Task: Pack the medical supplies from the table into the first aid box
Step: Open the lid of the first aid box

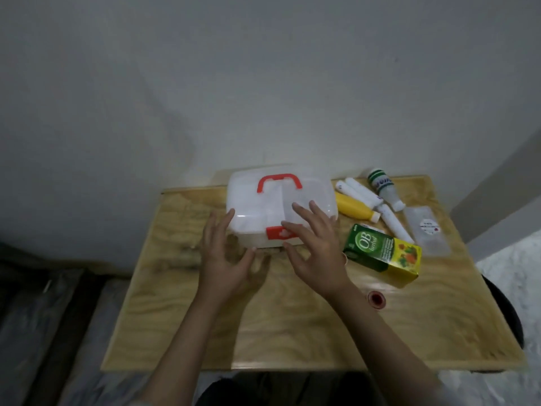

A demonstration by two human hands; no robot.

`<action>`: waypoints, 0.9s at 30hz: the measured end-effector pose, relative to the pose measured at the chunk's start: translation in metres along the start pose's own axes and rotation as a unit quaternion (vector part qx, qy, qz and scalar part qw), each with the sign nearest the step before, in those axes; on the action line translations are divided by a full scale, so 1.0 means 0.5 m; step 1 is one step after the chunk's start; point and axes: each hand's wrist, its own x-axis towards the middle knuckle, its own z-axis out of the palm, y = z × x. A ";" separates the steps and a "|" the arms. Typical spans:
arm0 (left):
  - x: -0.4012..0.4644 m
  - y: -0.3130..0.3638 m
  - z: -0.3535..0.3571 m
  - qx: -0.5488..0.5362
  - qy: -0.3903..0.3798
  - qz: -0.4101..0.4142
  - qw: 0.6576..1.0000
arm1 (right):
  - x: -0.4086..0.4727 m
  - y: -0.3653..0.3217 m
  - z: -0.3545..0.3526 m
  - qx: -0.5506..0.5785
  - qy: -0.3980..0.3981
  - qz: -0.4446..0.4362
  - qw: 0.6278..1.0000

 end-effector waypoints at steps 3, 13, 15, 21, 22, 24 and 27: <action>0.010 -0.034 0.035 -0.044 0.003 0.011 0.999 | -0.003 0.021 0.027 -0.038 0.027 -0.043 0.998; 0.017 -0.074 0.101 -0.075 0.098 0.074 0.990 | 0.003 0.066 0.053 -0.168 0.112 -0.162 0.966; 0.015 -0.075 0.101 -0.082 0.096 0.075 0.989 | 0.000 0.075 0.049 -0.189 0.102 -0.187 0.959; 0.018 -0.074 0.091 -0.085 0.090 0.071 0.990 | -0.008 0.066 0.029 -0.118 0.092 -0.187 0.971; 0.019 -0.071 0.090 -0.083 0.090 0.070 0.990 | -0.004 0.059 0.026 -0.103 0.103 -0.177 0.973; 0.017 -0.065 0.090 -0.085 0.093 0.069 0.990 | 0.006 0.048 0.024 -0.075 0.124 -0.162 0.976; 0.015 -0.050 0.095 -0.088 0.103 0.061 0.989 | 0.020 0.044 0.022 -0.040 0.136 -0.144 0.979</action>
